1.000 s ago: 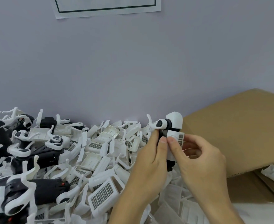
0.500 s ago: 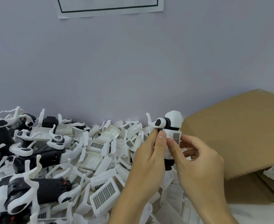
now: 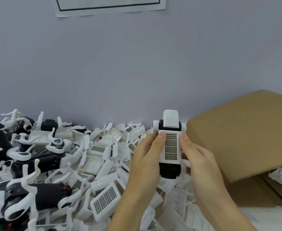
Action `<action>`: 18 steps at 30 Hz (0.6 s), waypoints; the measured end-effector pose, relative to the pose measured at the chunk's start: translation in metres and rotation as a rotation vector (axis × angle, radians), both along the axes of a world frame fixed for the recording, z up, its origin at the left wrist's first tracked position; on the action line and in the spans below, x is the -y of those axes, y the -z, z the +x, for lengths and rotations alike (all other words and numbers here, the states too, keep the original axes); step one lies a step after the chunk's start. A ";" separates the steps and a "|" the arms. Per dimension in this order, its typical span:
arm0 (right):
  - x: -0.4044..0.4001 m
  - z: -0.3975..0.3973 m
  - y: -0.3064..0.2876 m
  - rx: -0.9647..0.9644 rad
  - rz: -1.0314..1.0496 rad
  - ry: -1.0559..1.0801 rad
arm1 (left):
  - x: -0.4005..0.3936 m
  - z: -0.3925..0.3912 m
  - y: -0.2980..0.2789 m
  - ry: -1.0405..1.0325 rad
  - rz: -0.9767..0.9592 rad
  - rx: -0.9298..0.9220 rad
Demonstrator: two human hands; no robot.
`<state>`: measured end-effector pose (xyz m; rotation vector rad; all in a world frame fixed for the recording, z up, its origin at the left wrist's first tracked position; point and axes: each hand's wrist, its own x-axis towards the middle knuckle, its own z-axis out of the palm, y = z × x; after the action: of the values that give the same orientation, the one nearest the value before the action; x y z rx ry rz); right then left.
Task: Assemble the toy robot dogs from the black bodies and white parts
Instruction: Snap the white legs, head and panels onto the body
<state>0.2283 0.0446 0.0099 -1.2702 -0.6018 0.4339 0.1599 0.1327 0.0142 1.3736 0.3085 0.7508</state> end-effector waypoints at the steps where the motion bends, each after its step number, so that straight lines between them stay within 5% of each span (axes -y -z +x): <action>1: 0.000 0.000 -0.001 -0.034 0.013 -0.034 | 0.001 0.000 0.000 0.006 -0.003 0.001; 10: -0.006 -0.006 0.001 -0.077 0.063 0.021 | 0.005 0.001 -0.005 -0.015 0.027 -0.044; 18: -0.009 -0.012 0.002 -0.257 0.194 0.043 | 0.005 0.000 -0.006 0.019 -0.132 -0.064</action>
<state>0.2168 0.0534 0.0079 -1.0208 -0.3879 0.4828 0.1603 0.1282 0.0206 1.2754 0.3888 0.6601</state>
